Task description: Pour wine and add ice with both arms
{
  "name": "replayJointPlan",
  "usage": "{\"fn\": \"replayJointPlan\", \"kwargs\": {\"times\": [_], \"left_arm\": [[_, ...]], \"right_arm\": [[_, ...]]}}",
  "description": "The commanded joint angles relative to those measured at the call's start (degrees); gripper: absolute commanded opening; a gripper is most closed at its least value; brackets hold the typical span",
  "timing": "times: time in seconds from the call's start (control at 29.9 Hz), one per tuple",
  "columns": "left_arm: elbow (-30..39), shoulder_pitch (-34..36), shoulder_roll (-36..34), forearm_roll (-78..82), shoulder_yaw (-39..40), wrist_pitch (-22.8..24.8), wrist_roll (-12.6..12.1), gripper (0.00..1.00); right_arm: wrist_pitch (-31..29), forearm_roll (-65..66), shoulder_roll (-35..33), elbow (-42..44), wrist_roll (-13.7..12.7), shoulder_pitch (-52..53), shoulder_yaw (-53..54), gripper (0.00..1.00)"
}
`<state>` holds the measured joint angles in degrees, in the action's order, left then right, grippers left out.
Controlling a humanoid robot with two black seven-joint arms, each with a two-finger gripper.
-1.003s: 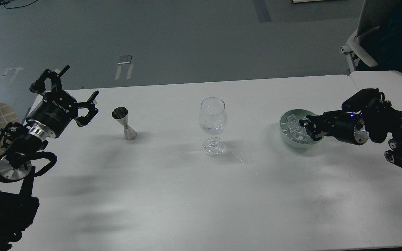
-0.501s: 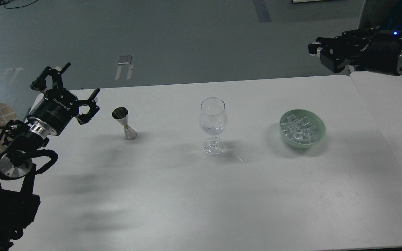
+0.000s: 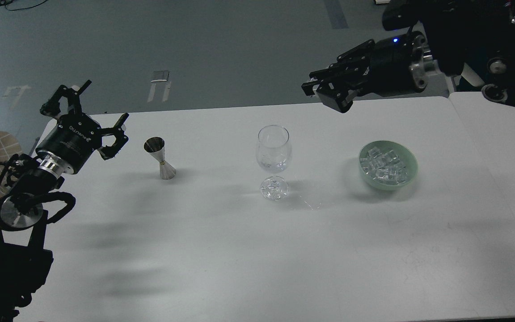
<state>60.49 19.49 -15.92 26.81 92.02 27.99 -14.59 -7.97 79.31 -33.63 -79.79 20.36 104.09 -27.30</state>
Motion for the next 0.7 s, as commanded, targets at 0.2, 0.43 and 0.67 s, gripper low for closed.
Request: {"fn": "replayJointPlan", "kwargs": {"times": [0.2,0.43,0.67], "left_arm": [[0.2,-0.4,0.4,0.0,0.0,0.0,0.0,0.98],[0.2,-0.4,0.2,-0.1,0.0,0.0,0.0,0.98],[0.2,-0.2,0.1,-0.1,0.0,0.0,0.0,0.98]], "right_arm": [[-2.0,-3.6,8.9,5.9,0.2,-0.1,-4.1,0.01],[-1.9,-4.9,12.4,8.9,0.1,-0.6,-4.1,0.04],[-1.4,-5.0,14.6,10.4,-0.1,-1.5,-4.2,0.21]]}}
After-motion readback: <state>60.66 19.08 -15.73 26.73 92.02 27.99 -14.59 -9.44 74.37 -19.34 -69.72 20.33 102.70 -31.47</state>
